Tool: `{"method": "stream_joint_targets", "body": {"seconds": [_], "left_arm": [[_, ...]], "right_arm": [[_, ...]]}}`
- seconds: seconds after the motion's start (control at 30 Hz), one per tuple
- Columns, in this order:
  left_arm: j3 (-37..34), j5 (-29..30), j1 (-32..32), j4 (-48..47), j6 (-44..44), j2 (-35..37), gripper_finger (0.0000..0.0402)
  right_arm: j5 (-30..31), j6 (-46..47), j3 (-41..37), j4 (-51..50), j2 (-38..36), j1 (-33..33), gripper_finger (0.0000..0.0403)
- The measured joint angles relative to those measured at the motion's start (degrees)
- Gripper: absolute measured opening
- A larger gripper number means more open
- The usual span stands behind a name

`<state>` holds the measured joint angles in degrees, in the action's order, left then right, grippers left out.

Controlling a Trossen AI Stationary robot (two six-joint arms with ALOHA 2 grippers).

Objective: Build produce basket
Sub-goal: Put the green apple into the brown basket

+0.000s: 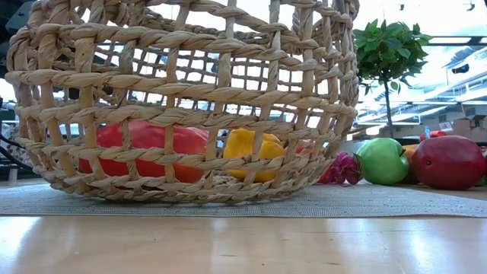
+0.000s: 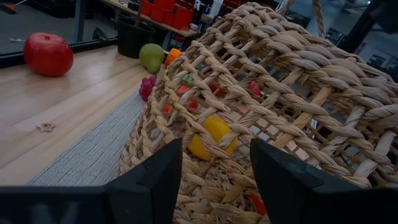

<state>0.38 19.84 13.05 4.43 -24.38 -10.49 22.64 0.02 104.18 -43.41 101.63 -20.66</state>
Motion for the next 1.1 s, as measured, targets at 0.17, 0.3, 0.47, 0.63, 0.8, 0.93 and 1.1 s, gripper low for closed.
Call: {"method": "stream_joint_targets", "body": {"seconds": [0.17, 0.3, 0.47, 0.63, 0.8, 0.93, 1.1], "left_arm": [[0.0, 0.0, 0.0, 0.0, 0.0, 0.0, 0.0195], [0.0, 0.0, 0.0, 0.0, 0.0, 0.0, 0.0197], [0.0, 0.0, 0.0, 0.0, 0.0, 0.0, 0.0193], [0.0, 0.0, 0.0, 0.0, 0.0, 0.0, 0.0197], [0.0, 0.0, 0.0, 0.0, 0.0, 0.0, 0.0198], [0.0, 0.0, 0.0, 0.0, 0.0, 0.0, 0.0194], [0.0, 0.0, 0.0, 0.0, 0.0, 0.0, 0.0195]], "right_arm": [[2.8, 0.2, -11.1, 3.8, -9.2, 0.4, 0.0380], [2.8, 0.8, -22.2, 10.3, -18.7, 1.7, 0.0380], [2.7, 3.8, -33.3, 13.9, -29.7, 4.0, 0.0380], [1.5, 6.1, -39.3, 15.1, -38.1, 5.1, 0.0380], [1.5, 8.6, -41.2, 14.1, -43.0, 5.4, 0.0380], [1.9, 9.5, -42.5, 11.4, -45.1, 5.4, 0.0380], [4.8, 12.0, -46.9, 11.1, -48.5, 6.3, 0.0380]]}}
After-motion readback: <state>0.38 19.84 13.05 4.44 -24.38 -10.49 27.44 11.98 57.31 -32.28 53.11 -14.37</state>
